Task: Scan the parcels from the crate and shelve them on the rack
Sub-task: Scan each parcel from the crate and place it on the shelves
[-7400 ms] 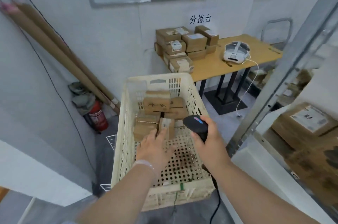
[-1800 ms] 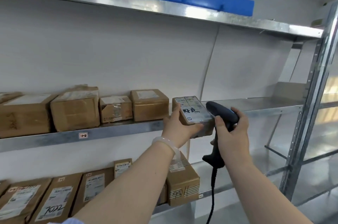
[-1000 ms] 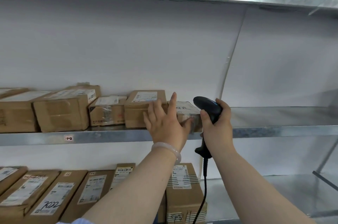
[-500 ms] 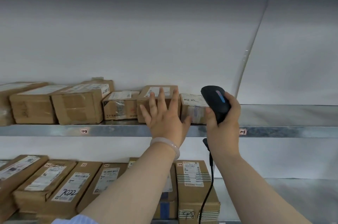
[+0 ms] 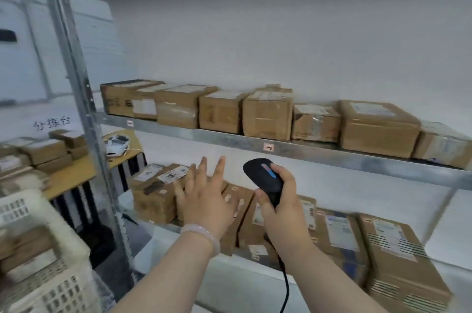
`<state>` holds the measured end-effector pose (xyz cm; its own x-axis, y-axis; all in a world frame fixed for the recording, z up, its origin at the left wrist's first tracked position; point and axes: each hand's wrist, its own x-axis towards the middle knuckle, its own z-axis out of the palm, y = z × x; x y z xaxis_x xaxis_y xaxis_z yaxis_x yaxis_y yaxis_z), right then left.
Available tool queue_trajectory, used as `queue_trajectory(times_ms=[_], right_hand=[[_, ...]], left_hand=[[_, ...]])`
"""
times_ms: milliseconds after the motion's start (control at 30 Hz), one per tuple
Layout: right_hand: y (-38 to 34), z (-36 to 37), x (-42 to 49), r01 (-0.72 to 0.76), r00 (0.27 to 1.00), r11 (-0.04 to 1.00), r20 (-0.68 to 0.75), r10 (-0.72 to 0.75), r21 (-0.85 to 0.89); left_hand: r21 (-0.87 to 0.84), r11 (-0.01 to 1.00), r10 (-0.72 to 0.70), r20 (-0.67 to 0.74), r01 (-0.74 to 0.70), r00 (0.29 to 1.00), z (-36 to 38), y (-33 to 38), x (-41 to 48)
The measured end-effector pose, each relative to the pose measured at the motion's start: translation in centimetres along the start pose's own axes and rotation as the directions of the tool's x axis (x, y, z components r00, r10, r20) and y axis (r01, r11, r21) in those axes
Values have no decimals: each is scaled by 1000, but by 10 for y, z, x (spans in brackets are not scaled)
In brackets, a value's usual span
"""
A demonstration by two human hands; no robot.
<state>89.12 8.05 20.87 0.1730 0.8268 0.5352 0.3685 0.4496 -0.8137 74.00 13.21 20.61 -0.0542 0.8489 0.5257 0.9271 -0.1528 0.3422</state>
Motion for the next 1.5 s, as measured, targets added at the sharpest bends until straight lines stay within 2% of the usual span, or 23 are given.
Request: queue_trajectory(times_ms=[100, 233, 367, 567, 800, 1067, 1233, 1500], right_hand=[[-13, 79, -14, -38, 987, 999, 161, 31, 39], [-38, 186, -38, -38, 946, 996, 323, 11, 76], [-61, 276, -60, -40, 917, 993, 398, -9, 114], [-74, 369, -76, -55, 845, 993, 535, -11, 106], [-61, 466, -68, -109, 779, 988, 627, 18, 107], [-31, 581, -19, -136, 711, 989, 701, 56, 59], [-26, 651, 9, -176, 672, 982, 737, 72, 65], [-20, 778, 39, -243, 640, 970, 756, 138, 29]], left_hand=[[-8, 998, -69, 26, 69, 997, -30, -84, -10], [84, 978, -193, 40, 189, 980, -68, -197, -26], [121, 950, -296, 63, 287, 953, -97, -294, -44], [165, 882, -455, 51, 442, 889, -121, -392, -67], [156, 789, -613, 123, 595, 781, -111, -480, -75], [155, 668, -744, 120, 728, 657, -91, -570, -23], [141, 603, -798, 91, 785, 596, -79, -617, 0], [149, 548, -834, 169, 823, 525, -63, -729, 37]])
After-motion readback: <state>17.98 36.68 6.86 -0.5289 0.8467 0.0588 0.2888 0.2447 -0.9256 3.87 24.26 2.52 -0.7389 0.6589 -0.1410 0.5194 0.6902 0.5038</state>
